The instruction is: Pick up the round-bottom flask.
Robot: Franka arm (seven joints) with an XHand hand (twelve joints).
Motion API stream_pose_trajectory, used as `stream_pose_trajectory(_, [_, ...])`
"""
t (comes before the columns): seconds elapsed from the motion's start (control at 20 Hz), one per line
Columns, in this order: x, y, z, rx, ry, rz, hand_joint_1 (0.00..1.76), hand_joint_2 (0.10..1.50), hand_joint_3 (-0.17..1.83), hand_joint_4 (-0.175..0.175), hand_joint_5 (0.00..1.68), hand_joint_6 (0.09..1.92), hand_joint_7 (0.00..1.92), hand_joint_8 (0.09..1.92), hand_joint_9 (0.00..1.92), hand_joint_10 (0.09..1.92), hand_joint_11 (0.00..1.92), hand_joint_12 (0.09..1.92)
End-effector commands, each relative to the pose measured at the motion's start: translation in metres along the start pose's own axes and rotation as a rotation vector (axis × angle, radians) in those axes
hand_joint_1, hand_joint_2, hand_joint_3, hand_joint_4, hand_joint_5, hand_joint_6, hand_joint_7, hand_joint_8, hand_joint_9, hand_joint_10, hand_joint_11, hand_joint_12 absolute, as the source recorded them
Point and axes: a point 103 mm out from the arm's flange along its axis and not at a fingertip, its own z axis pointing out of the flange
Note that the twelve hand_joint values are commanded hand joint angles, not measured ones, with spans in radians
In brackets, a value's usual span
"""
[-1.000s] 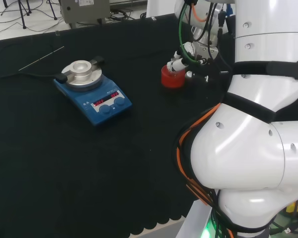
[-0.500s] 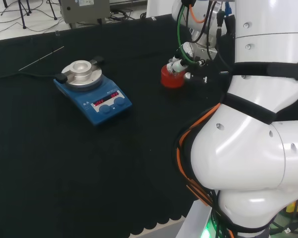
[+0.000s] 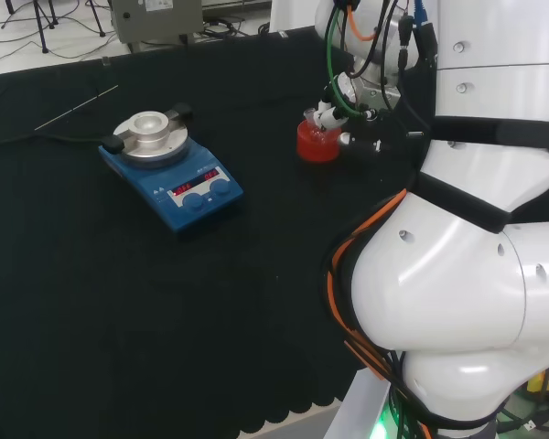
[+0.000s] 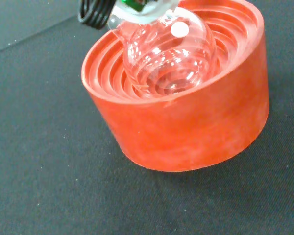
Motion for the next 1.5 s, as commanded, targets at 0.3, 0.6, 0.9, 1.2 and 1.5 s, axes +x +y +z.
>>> stream_pose_trajectory(0.3, [0.003, 0.004, 0.01, 0.079, 0.033, -0.013, 0.89, 0.65, 0.62, -0.042, 0.7, 0.87, 0.32, 0.6, 0.47, 0.63, 0.09, 1.35])
stream_pose_trajectory(0.6, [0.003, 0.005, 0.011, 0.092, 0.026, -0.026, 0.86, 0.58, 0.63, -0.051, 0.49, 0.75, 0.28, 0.6, 0.44, 0.64, 0.06, 1.36])
stream_pose_trajectory(0.9, [0.009, 0.007, 0.013, 0.076, 0.029, -0.044, 0.86, 0.57, 0.63, -0.049, 0.52, 0.72, 0.27, 0.62, 0.43, 0.65, 0.05, 1.36])
stream_pose_trajectory(1.2, [0.013, 0.007, 0.018, 0.072, 0.036, -0.051, 0.87, 0.6, 0.63, -0.036, 0.71, 0.79, 0.3, 0.63, 0.45, 0.66, 0.06, 1.36])
stream_pose_trajectory(1.5, [0.013, 0.007, 0.017, 0.059, 0.026, -0.048, 0.88, 0.64, 0.62, -0.029, 0.81, 0.8, 0.32, 0.62, 0.47, 0.65, 0.08, 1.36])
